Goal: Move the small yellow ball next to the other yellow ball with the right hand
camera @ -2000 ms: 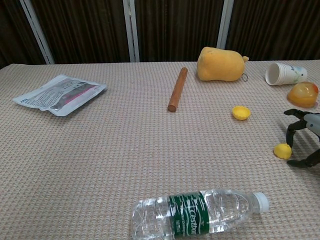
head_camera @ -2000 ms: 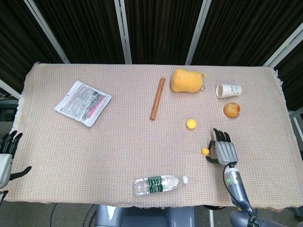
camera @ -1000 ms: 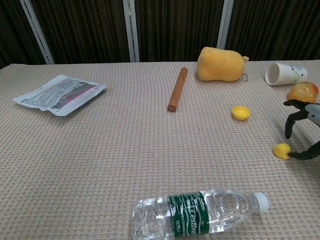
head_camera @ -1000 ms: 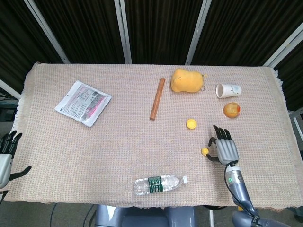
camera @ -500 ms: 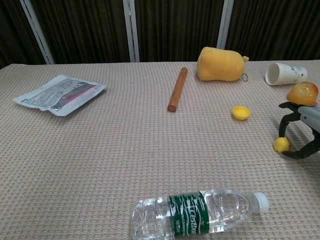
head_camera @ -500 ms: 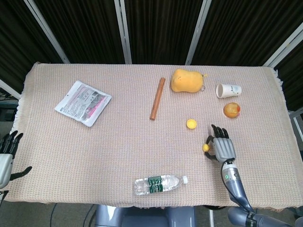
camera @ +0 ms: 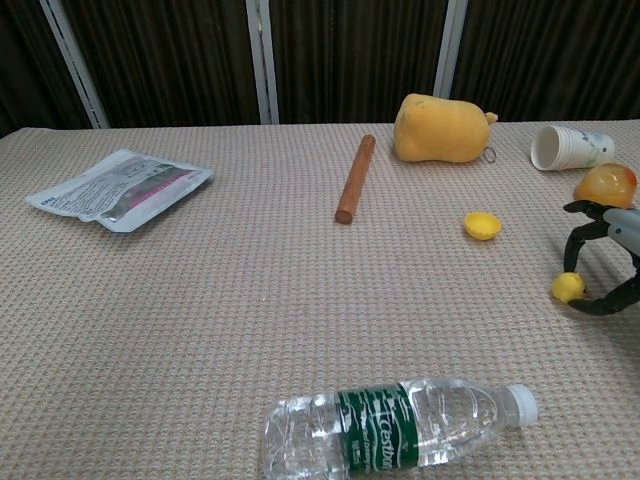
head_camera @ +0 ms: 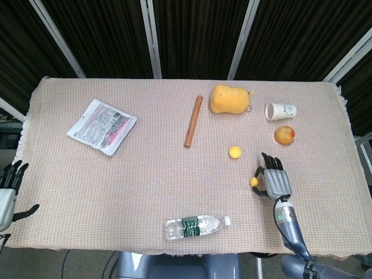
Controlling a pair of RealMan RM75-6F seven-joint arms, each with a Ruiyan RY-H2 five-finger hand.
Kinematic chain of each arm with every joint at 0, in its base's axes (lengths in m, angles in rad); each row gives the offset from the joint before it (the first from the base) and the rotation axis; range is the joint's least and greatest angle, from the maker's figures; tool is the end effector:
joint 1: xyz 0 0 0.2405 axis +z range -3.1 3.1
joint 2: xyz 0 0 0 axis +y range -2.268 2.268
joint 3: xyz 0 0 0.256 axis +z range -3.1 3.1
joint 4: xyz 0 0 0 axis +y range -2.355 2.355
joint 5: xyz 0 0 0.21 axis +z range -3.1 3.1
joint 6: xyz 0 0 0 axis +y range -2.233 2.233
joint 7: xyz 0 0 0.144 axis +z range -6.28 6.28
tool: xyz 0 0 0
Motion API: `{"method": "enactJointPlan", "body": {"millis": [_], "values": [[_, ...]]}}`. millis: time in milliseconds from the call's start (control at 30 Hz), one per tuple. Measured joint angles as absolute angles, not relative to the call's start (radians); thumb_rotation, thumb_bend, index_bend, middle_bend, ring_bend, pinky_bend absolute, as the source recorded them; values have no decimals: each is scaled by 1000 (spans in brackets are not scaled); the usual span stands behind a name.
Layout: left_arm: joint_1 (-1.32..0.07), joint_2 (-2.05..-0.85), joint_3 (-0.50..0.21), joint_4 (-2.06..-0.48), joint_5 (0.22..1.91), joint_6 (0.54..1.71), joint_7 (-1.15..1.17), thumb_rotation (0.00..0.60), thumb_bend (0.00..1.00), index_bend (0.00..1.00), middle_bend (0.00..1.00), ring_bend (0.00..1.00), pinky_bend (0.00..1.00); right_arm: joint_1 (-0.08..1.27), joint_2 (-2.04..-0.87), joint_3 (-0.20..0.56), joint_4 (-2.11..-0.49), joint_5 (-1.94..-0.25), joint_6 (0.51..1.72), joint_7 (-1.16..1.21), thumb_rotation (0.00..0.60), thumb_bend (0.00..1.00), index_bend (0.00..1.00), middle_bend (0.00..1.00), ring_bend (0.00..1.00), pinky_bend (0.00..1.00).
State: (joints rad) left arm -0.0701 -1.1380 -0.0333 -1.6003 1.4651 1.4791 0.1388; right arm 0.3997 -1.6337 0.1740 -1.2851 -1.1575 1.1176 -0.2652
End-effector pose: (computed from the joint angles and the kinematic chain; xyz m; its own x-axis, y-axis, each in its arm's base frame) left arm -0.3205 0.1728 0.1529 0.5098 0.0362 0.8595 0.8589 0.0354 -0.5109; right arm -0.2769 -0.2902 -0.0062 0.3695 -0.2175 0.9034 -0.9253 0.0029 0.3791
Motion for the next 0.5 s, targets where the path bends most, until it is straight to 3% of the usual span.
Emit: {"method": "enactJointPlan", "body": {"millis": [500], "values": [[-72,-1142,-29,-1594,1498,1495,133,600,0,0,0,0,188,473,-1572,234,-1452,-1202,1163,-375,600,215,525,0,0,3]]}}
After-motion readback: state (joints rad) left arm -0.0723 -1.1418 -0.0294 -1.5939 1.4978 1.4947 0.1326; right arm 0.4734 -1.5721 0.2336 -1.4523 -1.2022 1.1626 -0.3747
